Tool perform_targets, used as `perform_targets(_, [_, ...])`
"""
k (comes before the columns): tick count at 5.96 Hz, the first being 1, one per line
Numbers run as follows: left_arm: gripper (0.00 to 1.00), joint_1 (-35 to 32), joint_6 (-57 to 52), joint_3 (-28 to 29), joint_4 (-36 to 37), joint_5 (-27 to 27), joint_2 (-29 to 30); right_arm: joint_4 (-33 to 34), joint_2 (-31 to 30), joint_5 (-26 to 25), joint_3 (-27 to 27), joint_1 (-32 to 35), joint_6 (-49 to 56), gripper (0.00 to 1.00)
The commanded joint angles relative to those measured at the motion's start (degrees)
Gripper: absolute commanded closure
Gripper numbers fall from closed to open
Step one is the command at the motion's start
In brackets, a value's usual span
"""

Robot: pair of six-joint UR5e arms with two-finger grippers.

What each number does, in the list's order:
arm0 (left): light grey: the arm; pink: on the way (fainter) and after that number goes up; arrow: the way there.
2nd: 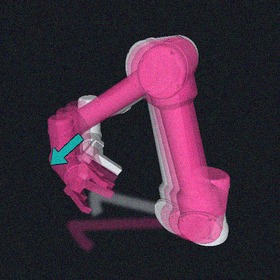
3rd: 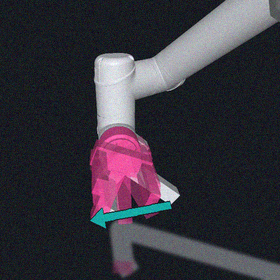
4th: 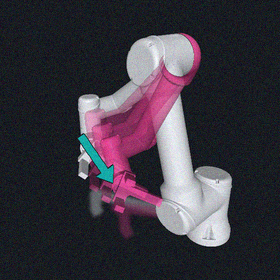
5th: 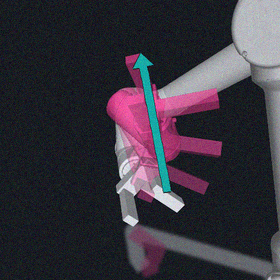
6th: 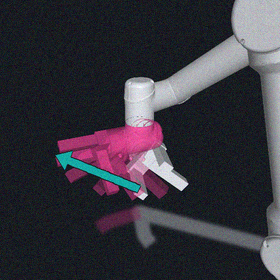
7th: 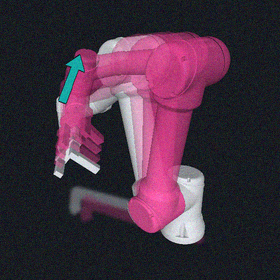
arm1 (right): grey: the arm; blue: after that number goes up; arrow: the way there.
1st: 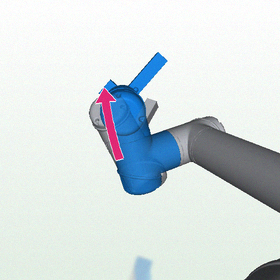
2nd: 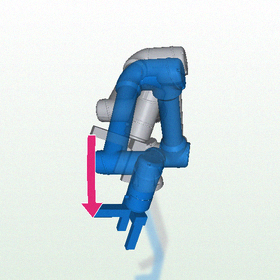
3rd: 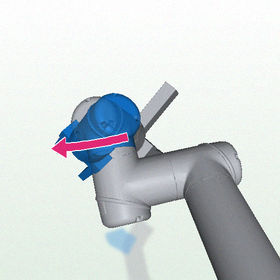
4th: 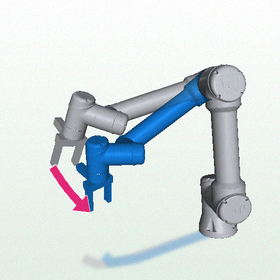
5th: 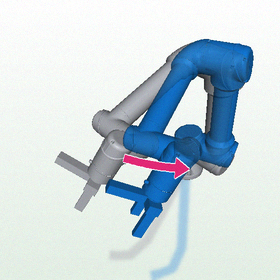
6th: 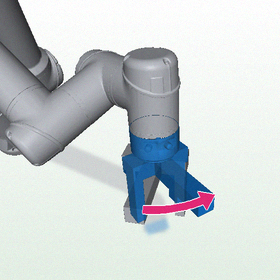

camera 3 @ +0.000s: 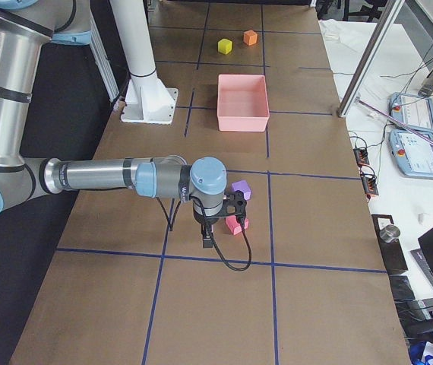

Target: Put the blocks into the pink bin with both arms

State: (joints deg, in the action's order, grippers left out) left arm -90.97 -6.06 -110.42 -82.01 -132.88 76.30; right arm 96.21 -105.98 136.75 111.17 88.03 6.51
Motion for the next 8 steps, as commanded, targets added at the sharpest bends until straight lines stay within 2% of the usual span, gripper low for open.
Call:
perform_targets(1, [0.0,0.0,0.0,-0.1,0.0,0.0,-0.4,0.0,2.2,0.2,-0.3,-2.3,0.0,0.0])
perform_targets(3, [0.0,-0.1,0.1,-0.1,0.1,-2.3,-1.0,-0.1,8.4,-1.5,-0.9,-10.9,0.0,0.0])
perform_targets(5, [0.0,-0.1,0.1,-0.1,-0.2,-2.6,-1.3,-0.1,12.1,-5.7,-1.7,-18.6,0.1,0.0])
perform_targets(7, [0.0,0.0,0.2,-0.1,-0.2,-2.6,-1.3,-0.1,14.7,-10.6,-3.5,-23.0,0.2,0.0])
perform_targets(8, [0.0,0.0,0.2,-0.1,-0.2,-2.6,-1.3,-0.1,16.3,-11.2,-7.1,-23.3,0.3,0.01])
